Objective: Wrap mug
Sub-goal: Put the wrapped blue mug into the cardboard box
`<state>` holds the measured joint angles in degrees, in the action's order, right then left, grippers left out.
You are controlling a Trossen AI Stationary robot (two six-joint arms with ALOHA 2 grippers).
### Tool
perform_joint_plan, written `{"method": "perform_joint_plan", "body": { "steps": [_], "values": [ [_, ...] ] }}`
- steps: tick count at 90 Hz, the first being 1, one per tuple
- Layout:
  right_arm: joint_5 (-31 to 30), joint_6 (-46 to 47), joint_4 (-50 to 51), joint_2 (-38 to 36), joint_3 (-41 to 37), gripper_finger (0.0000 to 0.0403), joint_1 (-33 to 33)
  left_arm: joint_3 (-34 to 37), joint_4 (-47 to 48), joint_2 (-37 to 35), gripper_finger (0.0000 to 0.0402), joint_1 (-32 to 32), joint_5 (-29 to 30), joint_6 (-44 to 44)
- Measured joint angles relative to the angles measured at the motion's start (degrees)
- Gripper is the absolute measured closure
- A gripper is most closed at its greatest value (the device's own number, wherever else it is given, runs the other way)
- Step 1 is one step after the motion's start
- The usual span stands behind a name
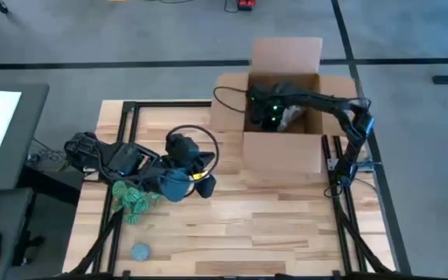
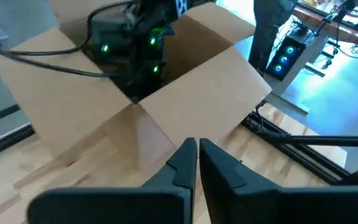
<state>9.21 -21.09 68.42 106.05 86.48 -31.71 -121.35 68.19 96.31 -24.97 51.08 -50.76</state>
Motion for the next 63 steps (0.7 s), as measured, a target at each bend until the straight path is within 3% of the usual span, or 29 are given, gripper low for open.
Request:
{"method": "perform_joint_plan", "body": {
  "steps": [29,55,63],
  "values": [
    [3.6,0.2,0.5,2.9,0.0,0.0341,-0.3,0.0,-2.8,0.0,0.0402,0.0,0.0,1.5],
    [6.1,0.4,2.7,2.1,-0.1,0.0184,-0.8,0.0,-5.4,0.0,0.0402,0.0,0.1,1.7],
    [6.0,0.6,4.7,0.6,-0.2,0.0154,-0.8,0.0,-5.4,0.0,0.0402,0.0,0.1,1.7]
  ]
}}
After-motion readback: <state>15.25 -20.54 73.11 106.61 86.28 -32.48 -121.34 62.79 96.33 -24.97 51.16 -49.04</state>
